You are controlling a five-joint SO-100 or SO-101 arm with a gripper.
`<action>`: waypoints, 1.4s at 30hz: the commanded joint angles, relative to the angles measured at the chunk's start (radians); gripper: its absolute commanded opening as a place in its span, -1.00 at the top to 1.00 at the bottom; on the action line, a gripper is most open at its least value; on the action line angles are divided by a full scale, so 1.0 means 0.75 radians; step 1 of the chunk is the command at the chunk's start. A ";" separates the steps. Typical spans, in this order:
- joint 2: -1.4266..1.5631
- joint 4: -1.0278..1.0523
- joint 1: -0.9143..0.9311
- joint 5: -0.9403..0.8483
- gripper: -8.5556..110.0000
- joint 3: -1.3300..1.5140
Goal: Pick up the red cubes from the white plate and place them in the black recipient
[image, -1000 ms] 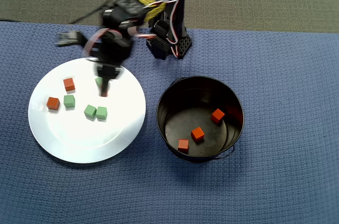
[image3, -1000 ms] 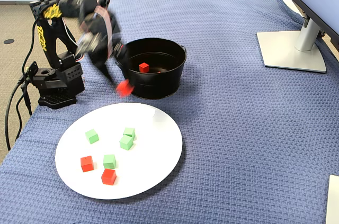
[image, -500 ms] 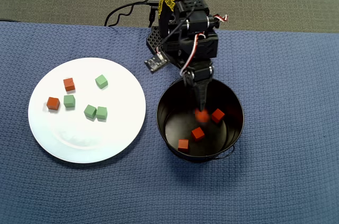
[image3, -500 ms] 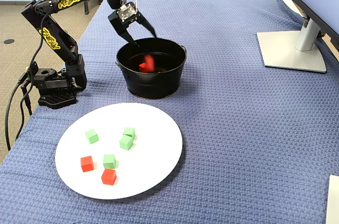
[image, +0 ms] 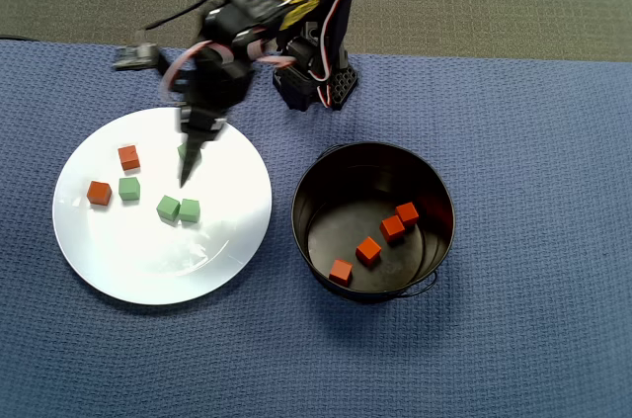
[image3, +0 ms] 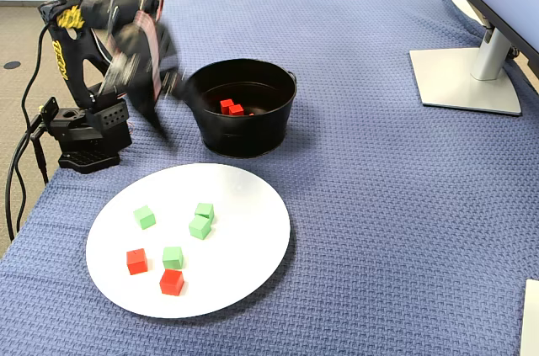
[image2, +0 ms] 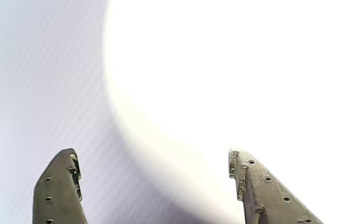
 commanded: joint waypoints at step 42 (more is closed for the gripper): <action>-0.781 -0.520 0.528 -1.156 0.54 -0.098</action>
